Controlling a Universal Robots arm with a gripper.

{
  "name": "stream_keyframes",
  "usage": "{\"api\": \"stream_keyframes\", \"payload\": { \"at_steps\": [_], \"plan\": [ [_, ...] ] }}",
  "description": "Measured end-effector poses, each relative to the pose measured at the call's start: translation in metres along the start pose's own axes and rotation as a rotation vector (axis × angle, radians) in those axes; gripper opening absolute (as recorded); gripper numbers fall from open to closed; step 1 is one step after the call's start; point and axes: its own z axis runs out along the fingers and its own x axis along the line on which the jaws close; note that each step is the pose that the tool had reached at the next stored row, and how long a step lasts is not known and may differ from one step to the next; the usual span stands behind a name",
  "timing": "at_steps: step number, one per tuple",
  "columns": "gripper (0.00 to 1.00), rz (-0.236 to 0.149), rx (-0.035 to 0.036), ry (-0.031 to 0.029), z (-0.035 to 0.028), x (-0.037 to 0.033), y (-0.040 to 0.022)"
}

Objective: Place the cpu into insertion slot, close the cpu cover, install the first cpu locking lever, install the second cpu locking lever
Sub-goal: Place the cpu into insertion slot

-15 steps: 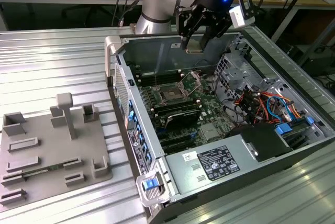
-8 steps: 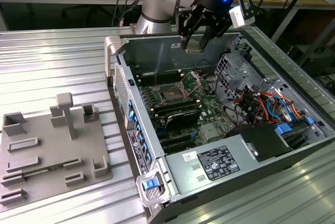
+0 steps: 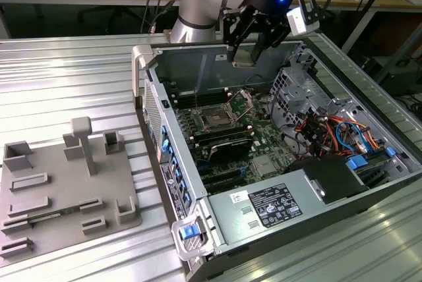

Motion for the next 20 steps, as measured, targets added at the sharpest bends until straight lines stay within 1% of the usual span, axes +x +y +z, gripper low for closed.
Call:
{"api": "stream_keyframes", "payload": {
  "at_steps": [20],
  "plan": [
    [0.55, 0.073, -0.0014, -0.0065, 0.0002, 0.0053, -0.0008]
  ]
}}
